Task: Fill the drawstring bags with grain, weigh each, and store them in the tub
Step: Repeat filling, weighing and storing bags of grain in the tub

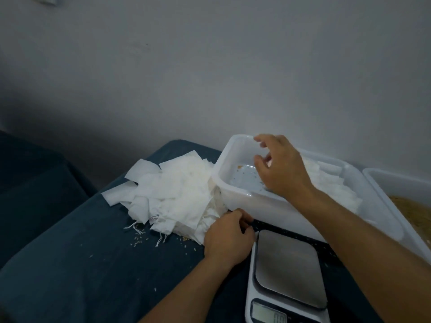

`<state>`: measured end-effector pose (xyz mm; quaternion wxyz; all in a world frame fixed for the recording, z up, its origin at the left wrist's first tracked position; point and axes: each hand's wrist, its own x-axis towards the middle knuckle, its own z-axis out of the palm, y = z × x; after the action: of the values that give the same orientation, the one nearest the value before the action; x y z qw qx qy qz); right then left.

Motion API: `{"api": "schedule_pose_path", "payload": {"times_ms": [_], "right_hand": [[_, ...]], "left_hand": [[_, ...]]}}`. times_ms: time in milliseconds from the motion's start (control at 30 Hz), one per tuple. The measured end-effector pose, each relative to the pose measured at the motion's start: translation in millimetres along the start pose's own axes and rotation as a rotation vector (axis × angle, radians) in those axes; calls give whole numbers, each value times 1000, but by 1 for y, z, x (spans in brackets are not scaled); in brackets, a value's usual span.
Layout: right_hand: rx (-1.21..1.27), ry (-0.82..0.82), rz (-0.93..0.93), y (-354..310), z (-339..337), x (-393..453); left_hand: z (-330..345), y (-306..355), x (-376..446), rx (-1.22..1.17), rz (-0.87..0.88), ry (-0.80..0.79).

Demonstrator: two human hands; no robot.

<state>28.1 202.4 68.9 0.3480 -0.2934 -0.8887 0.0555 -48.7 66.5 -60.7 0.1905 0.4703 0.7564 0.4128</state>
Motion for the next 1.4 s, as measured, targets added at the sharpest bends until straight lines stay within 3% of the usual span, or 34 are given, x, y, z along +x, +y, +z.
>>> {"api": "schedule_pose_path", "payload": {"times_ms": [67,200,300,500,733,833,967,1067,1133,1200,1267,1333,1400], "right_hand": [[27,-150,-218,-41,1,-21],[-405,-398,-577,-86,27,-53],[-459,-511,-584,-91,48,-55],[-417,-498,-525,-91,58,-41],[53,-412,-157,-78,18,-53],[273,-320,32,-66,-9,-66],[634,-199,337,-39,-42,-97],[848,-146,530,-15,-64,-127],[868,-71,592,1,-75,-145],[858,23,621,13,-80,-160],[831,90,631,21,-78,-172],[771,98,603,22,-73,-180],[735,64,542,19,-67,-186]], "left_hand": [[-3,4,0,54,19,7],[-6,5,-2,471,106,-112],[-8,3,-4,643,91,-228],[-7,4,0,710,114,-231],[0,5,4,490,85,-96],[0,4,5,202,-21,19],[0,5,3,-166,-34,88],[-1,8,1,-222,44,245],[-4,14,-3,-313,76,426],[-10,25,-10,-394,223,566],[-14,40,-22,-407,413,532],[-12,52,-35,-376,559,375],[-1,58,-44,-320,595,191]]}}
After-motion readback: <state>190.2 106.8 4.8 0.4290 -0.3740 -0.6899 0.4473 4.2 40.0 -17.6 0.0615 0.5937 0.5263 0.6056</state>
